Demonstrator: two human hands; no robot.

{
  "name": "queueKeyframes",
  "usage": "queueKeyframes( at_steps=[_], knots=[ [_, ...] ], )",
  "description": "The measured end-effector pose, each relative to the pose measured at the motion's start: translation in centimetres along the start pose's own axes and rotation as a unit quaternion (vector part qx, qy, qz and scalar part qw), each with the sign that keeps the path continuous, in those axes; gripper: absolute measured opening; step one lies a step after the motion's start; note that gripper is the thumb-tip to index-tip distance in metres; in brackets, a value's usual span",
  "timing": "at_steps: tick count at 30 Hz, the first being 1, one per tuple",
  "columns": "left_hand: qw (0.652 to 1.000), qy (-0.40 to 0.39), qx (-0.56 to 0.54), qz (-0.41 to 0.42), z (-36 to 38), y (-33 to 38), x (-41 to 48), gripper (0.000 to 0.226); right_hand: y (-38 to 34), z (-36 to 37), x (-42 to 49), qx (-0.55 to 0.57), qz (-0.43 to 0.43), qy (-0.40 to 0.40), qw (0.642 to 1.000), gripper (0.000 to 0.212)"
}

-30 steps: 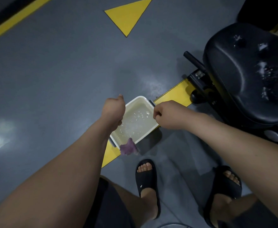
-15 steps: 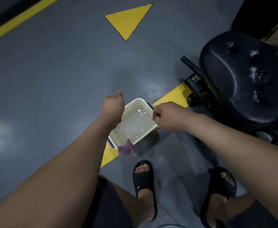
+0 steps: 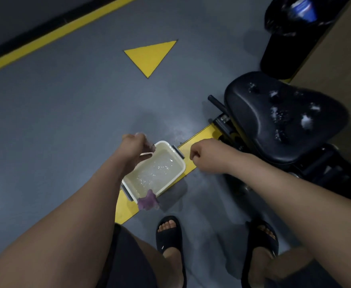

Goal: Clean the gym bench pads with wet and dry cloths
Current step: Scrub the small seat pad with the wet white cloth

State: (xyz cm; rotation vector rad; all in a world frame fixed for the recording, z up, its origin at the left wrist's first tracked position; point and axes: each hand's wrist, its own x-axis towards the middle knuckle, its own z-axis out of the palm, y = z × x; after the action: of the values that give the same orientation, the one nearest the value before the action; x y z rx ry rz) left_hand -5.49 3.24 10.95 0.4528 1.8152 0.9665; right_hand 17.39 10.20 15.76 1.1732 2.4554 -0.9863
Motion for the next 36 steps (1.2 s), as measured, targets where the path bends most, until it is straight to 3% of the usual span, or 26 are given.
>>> queueKeyframes(
  at_steps=[4, 7, 9, 12, 15, 18, 20, 25, 28, 32, 34, 36],
  knots=[
    [0.997, -0.056, 0.050, 0.029, 1.5, 2.5, -3.2, 0.037, 0.7, -1.5, -3.3, 0.028, 0.013, 0.038, 0.999, 0.029],
    [0.994, -0.008, 0.038, 0.105, 3.6, 4.5, -6.2, 0.025, 1.8, -2.4, -6.7, 0.076, 0.016, 0.107, 0.991, 0.029],
    [0.989, -0.029, 0.019, 0.147, 5.8, 6.0, -8.7, 0.025, 2.7, -2.8, -9.1, 0.119, 0.014, 0.177, 0.977, 0.025],
    [0.981, -0.083, -0.027, 0.176, 10.5, 7.7, -13.2, 0.020, 4.1, -2.7, -12.8, 0.206, 0.020, 0.277, 0.938, 0.028],
    [0.975, -0.119, -0.039, 0.185, 15.6, 8.2, -17.7, 0.017, 5.6, -2.8, -16.8, 0.349, 0.036, 0.342, 0.872, 0.044],
    [0.969, -0.175, -0.012, 0.172, 19.1, 7.9, -20.4, 0.012, 8.0, -3.4, -19.9, 0.438, 0.044, 0.357, 0.824, 0.017],
    [0.968, -0.184, -0.007, 0.170, 20.6, 8.0, -21.2, 0.009, 9.7, -3.8, -21.2, 0.435, 0.044, 0.366, 0.822, 0.004],
    [0.970, -0.187, -0.007, 0.156, 23.7, 8.4, -20.2, 0.009, 12.8, -4.8, -22.0, 0.368, 0.040, 0.355, 0.858, 0.022],
    [0.966, -0.227, -0.027, 0.124, 25.3, 8.4, -17.4, 0.016, 14.2, -5.1, -20.3, 0.373, 0.022, 0.325, 0.869, 0.013],
    [0.956, -0.277, -0.048, 0.088, 27.1, 8.6, -13.6, 0.020, 16.9, -5.1, -17.4, 0.378, 0.029, 0.318, 0.869, 0.023],
    [0.960, -0.266, -0.027, 0.081, 28.1, 8.9, -11.5, 0.016, 18.5, -5.2, -15.9, 0.352, 0.060, 0.330, 0.874, 0.019],
    [0.973, -0.203, 0.036, 0.103, 28.9, 9.1, -9.1, 0.010, 20.2, -5.3, -14.9, 0.315, 0.110, 0.348, 0.876, 0.016]
  ],
)
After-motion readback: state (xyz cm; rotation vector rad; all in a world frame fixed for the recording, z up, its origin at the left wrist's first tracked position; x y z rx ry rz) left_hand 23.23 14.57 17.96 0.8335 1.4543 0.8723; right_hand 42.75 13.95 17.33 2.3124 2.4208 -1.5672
